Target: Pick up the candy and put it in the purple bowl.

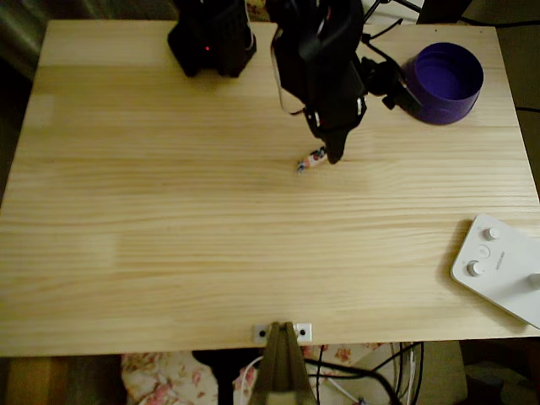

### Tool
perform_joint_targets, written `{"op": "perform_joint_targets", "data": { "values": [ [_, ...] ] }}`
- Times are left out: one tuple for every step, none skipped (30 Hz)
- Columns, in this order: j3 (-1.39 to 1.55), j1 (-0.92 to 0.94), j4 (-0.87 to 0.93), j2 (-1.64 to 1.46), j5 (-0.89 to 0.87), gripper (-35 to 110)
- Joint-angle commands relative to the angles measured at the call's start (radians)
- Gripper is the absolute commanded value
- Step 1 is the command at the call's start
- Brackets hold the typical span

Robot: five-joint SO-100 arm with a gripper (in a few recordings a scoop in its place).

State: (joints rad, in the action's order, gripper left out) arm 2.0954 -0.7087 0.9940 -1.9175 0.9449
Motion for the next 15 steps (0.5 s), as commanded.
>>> {"op": "perform_joint_targets", "data": {
  "values": [
    [0.009,-0.021,-0.025,-0.021,0.009,16],
    [0.015,-0.021,-0.029,-0.021,0.012,16],
    [0.021,-0.021,-0.035,-0.02,0.014,16],
    [0.029,-0.021,-0.04,-0.018,0.014,16],
    [0.035,-0.023,-0.048,-0.018,0.014,16],
    [0.04,-0.025,-0.054,-0.018,0.014,16],
    [0.041,-0.026,-0.057,-0.018,0.014,16],
    [0.041,-0.028,-0.058,-0.017,0.012,16],
    [0.041,-0.029,-0.058,-0.015,0.011,16],
    [0.041,-0.031,-0.061,-0.012,0.009,16],
    [0.041,-0.032,-0.064,-0.008,0.009,16],
    [0.041,-0.032,-0.067,-0.005,0.008,16],
    [0.041,-0.032,-0.072,0.002,0.008,16],
    [0.041,-0.032,-0.077,0.008,0.009,16],
    [0.041,-0.031,-0.083,0.015,0.011,16]
  ]
}}
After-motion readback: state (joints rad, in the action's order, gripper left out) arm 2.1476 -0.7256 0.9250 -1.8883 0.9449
